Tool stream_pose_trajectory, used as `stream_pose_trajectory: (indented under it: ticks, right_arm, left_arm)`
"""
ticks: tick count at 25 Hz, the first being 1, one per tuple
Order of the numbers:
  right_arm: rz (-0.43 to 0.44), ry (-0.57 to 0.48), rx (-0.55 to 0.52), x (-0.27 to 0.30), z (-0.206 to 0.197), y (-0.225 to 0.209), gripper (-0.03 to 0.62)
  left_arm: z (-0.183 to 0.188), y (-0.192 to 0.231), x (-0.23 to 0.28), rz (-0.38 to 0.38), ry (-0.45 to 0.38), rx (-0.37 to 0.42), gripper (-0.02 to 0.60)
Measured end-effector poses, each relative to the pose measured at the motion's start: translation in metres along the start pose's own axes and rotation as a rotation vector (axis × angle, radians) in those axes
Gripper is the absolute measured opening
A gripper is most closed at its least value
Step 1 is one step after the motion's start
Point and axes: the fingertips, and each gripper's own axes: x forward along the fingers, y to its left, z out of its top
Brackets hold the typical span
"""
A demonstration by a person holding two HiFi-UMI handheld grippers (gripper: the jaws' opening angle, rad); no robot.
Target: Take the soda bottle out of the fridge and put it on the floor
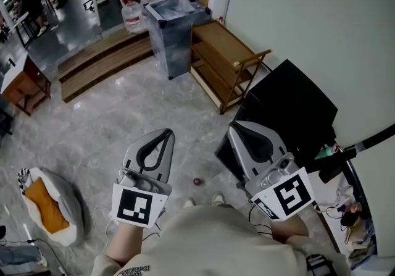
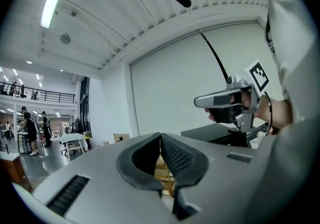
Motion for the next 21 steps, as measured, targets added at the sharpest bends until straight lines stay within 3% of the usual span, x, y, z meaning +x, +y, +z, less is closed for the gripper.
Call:
stream_pose_trajectory:
  ticks: [12,21]
  right_arm:
    - [-0.001,0.030,0.001,-0.023,-0.015,-0.019,-0.005]
    - [0.003,0.043,0.013,-0.038,-0.027,-0.035,-0.005]
  left_arm:
    - [0.029,-0.036,0.002,-0.020,-0.021,0.037,0.006]
    - [0.029,-0.054,0.016,-0.018,-0.006,0.045,0.006]
